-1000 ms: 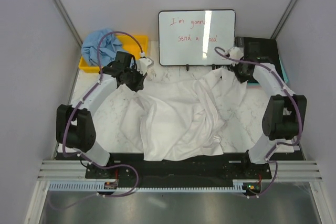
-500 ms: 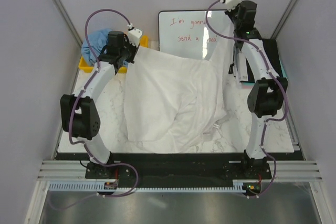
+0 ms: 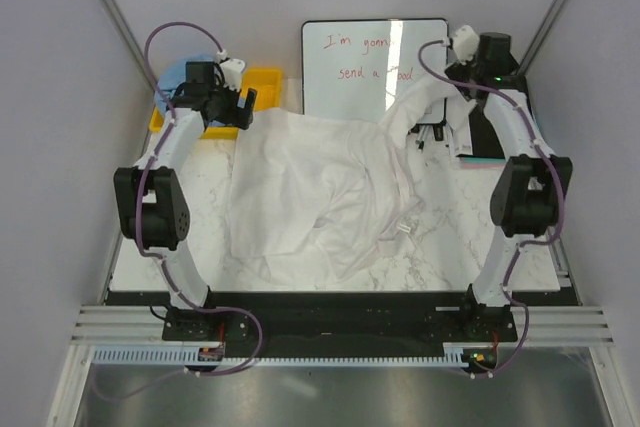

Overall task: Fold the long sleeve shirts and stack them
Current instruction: Flatten the shirt out

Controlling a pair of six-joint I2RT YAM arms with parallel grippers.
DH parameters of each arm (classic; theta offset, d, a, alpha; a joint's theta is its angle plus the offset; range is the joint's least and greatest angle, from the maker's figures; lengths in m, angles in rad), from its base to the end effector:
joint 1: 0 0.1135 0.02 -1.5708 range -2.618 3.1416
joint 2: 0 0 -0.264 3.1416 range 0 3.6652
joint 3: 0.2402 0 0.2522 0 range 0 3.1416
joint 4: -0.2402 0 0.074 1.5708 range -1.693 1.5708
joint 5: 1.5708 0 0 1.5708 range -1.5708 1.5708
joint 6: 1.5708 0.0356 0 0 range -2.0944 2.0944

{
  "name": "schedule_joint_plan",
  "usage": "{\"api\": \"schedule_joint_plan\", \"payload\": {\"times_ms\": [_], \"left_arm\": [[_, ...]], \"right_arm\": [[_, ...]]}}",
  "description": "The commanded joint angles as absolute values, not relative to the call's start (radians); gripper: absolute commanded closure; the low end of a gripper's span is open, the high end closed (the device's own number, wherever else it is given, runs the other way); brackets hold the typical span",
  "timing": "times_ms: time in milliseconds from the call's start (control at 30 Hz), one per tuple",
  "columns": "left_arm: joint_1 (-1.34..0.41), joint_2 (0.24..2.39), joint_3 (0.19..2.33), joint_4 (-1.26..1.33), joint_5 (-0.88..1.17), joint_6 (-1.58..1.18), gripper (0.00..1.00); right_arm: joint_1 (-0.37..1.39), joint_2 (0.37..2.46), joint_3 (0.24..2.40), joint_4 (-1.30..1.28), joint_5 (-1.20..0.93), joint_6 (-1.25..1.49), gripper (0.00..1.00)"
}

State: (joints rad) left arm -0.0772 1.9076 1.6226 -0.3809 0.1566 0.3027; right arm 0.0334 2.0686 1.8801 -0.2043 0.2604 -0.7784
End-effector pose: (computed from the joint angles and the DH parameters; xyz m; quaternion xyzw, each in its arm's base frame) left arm 0.4433 -0.0399 0.2839 0.2029 0.8740 -0.0209 0.4410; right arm 0.4981 0.0075 0.3170 -0.2593 0.7859 -0.3010 0.4738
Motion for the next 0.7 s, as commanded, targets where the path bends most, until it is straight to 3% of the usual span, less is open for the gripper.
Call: {"api": "schedule_joint_plan", "payload": {"times_ms": [0,67,233,533,667], "left_arm": [[-0.025,1.711,1.557,-0.607,0.412,0.43,0.01],[-0.025,1.613,1.494,-0.676,0.489,0.506,0.01],[-0.038,1.464,1.257,-0.823,0.629,0.687,0.04],[-0.202,1.35,0.974,-0.928,0.569,0.925,0.08],[-0.239,1.338,0.894,-0.913,0.511,0.985,0.09]], "right_arm": [[-0.034,1.749,1.76,-0.665,-0.04,-0.68,0.02],[-0.026,1.666,1.7,-0.849,-0.139,-0.62,0.02],[0.07,1.594,1.514,-0.95,-0.281,-0.554,0.09],[0.227,1.643,1.39,-1.006,-0.363,-0.603,0.25],[0.302,1.606,1.263,-0.985,-0.318,-0.632,0.23]]}}
